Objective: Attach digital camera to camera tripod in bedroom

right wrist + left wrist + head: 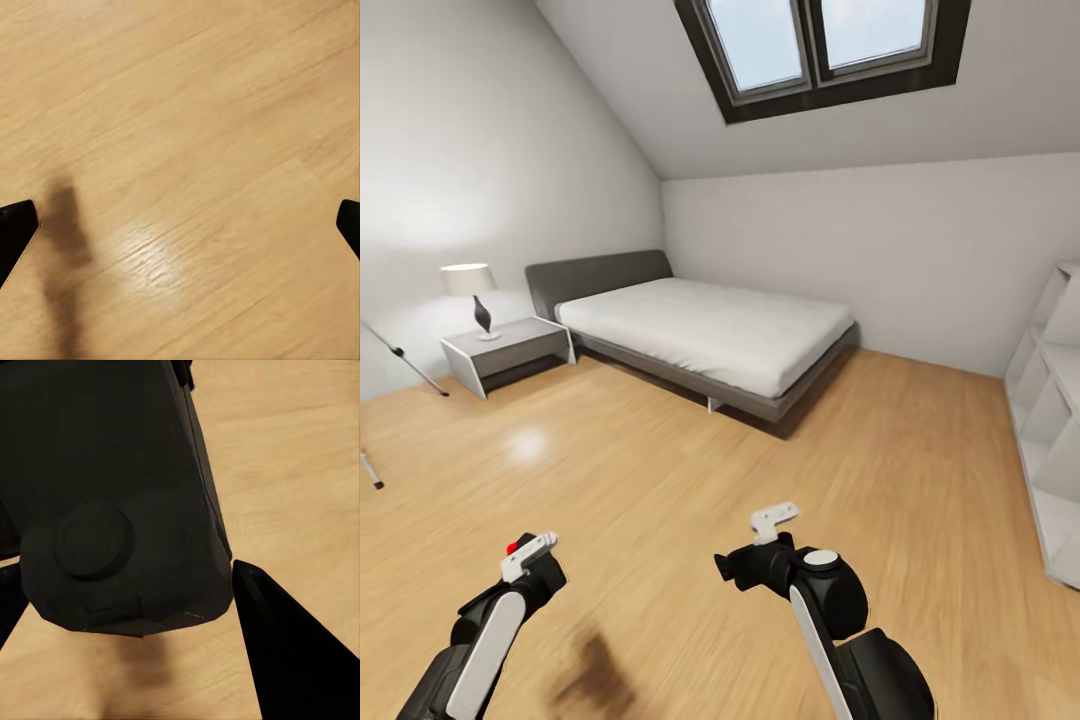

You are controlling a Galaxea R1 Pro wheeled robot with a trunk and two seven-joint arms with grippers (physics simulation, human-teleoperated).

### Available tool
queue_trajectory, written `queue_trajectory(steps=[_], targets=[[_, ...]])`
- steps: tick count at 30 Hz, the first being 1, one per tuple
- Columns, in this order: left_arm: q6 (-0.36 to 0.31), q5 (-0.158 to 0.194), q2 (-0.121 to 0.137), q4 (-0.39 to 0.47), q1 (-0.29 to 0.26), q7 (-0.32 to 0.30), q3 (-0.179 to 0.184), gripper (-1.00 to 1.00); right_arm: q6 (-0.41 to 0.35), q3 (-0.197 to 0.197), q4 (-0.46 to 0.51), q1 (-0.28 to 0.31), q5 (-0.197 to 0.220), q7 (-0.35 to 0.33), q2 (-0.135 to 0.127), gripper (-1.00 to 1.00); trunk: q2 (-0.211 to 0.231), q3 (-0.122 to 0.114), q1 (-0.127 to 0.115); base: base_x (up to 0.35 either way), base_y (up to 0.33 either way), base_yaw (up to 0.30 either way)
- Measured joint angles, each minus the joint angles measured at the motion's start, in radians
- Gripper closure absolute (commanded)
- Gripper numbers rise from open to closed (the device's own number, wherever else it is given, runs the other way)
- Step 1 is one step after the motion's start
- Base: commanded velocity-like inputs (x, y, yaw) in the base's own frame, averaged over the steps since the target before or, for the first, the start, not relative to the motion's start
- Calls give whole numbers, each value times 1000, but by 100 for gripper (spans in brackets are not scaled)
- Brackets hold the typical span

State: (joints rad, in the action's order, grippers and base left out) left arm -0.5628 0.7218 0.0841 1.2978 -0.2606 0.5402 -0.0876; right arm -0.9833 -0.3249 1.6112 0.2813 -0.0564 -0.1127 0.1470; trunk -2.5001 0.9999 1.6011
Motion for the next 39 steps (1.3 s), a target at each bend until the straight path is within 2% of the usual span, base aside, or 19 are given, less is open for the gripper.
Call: queue_trajectory(steps=[2, 18, 26, 33, 39], targets=[[1, -1, 0, 0, -1, 0, 1, 100, 0, 0, 0, 0, 0, 0, 0, -100, 1, -8, -1, 0, 0, 280], [1, -1, 0, 7, -1, 0, 0, 100, 0, -9, 0, -4, 0, -1, 0, -100, 113, -58, -62, 0, 0, 255], [2, -1, 0, 13, 0, 0, -1, 100, 0, -10, 0, -4, 0, 1, 0, -100, 113, -58, -62, 0, 0, 257], [3, -3, -3, 62, 7, 3, 4, 100, 1, -10, 0, -4, 0, 3, 0, -100, 113, -58, -62, 13, 7, 257], [2, -4, 0, 71, 10, 3, 1, 100, 2, -10, 0, -4, 0, 4, 0, -100, 113, -58, -63, 119, 139, 232]])
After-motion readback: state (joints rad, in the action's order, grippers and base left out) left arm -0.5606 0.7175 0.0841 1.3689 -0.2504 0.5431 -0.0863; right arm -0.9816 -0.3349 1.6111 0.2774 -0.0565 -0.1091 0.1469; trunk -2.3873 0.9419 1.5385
